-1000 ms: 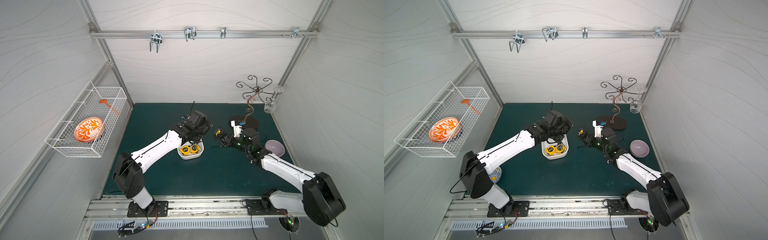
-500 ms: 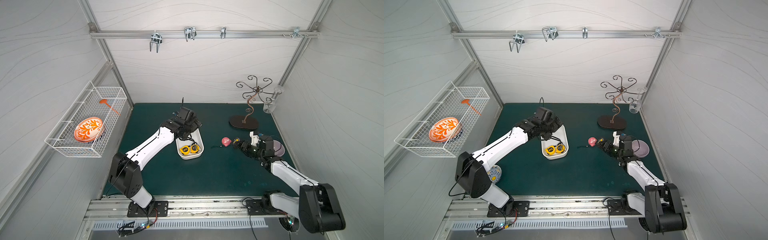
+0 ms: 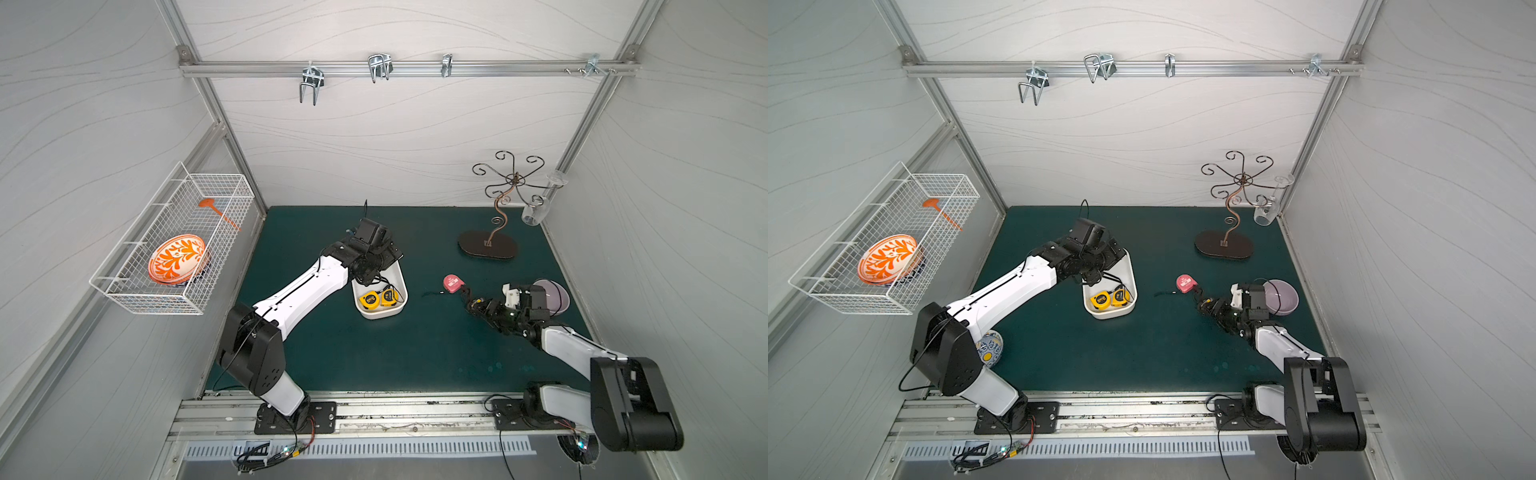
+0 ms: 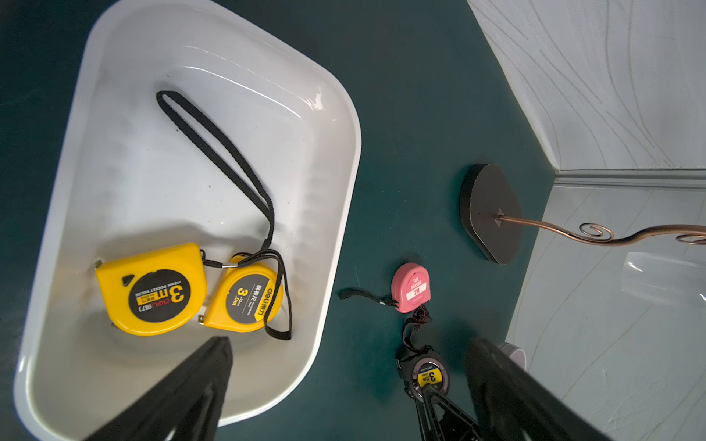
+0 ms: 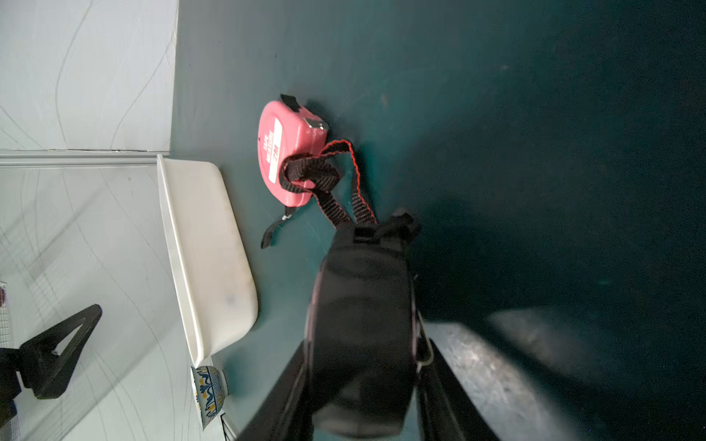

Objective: Take the tape measure out of the storage box
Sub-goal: Place the tape measure at the center of the board.

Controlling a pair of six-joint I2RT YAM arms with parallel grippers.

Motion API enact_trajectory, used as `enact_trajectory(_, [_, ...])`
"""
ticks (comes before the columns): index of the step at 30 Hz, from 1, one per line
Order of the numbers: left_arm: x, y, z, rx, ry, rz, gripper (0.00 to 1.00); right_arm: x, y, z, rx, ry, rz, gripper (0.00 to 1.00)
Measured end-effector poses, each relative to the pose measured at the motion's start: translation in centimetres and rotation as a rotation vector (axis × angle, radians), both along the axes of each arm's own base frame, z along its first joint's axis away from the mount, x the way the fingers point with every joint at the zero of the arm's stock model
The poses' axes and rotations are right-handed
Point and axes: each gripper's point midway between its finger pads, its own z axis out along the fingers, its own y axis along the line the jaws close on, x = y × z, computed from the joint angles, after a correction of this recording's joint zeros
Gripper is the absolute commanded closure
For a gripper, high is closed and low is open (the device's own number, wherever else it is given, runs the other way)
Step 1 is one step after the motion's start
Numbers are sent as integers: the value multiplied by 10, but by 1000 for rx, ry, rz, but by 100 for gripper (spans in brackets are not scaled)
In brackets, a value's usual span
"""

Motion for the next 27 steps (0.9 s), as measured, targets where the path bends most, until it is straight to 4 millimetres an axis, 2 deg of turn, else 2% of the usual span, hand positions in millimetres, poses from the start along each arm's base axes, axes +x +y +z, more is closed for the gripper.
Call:
enact_trajectory(4, [-3, 1, -6, 7, 15, -8, 0, -2, -1, 0, -9, -3, -3, 51])
enact_trajectory(9, [-5, 0, -8, 15, 17, -31, 0, -10, -7, -1, -48, 12, -9, 19])
enact_trajectory(11, [-6, 1, -10, 22, 22, -40, 0, -12, -9, 2, -63, 8, -10, 11])
enact_trajectory(16, [-9, 0, -16, 37, 41, -63, 0, -18, -12, 8, -84, 6, -14, 2])
enact_trajectory(27, [-16, 2, -33, 134, 109, -165, 0, -28, -9, 24, -107, 32, 25, 1])
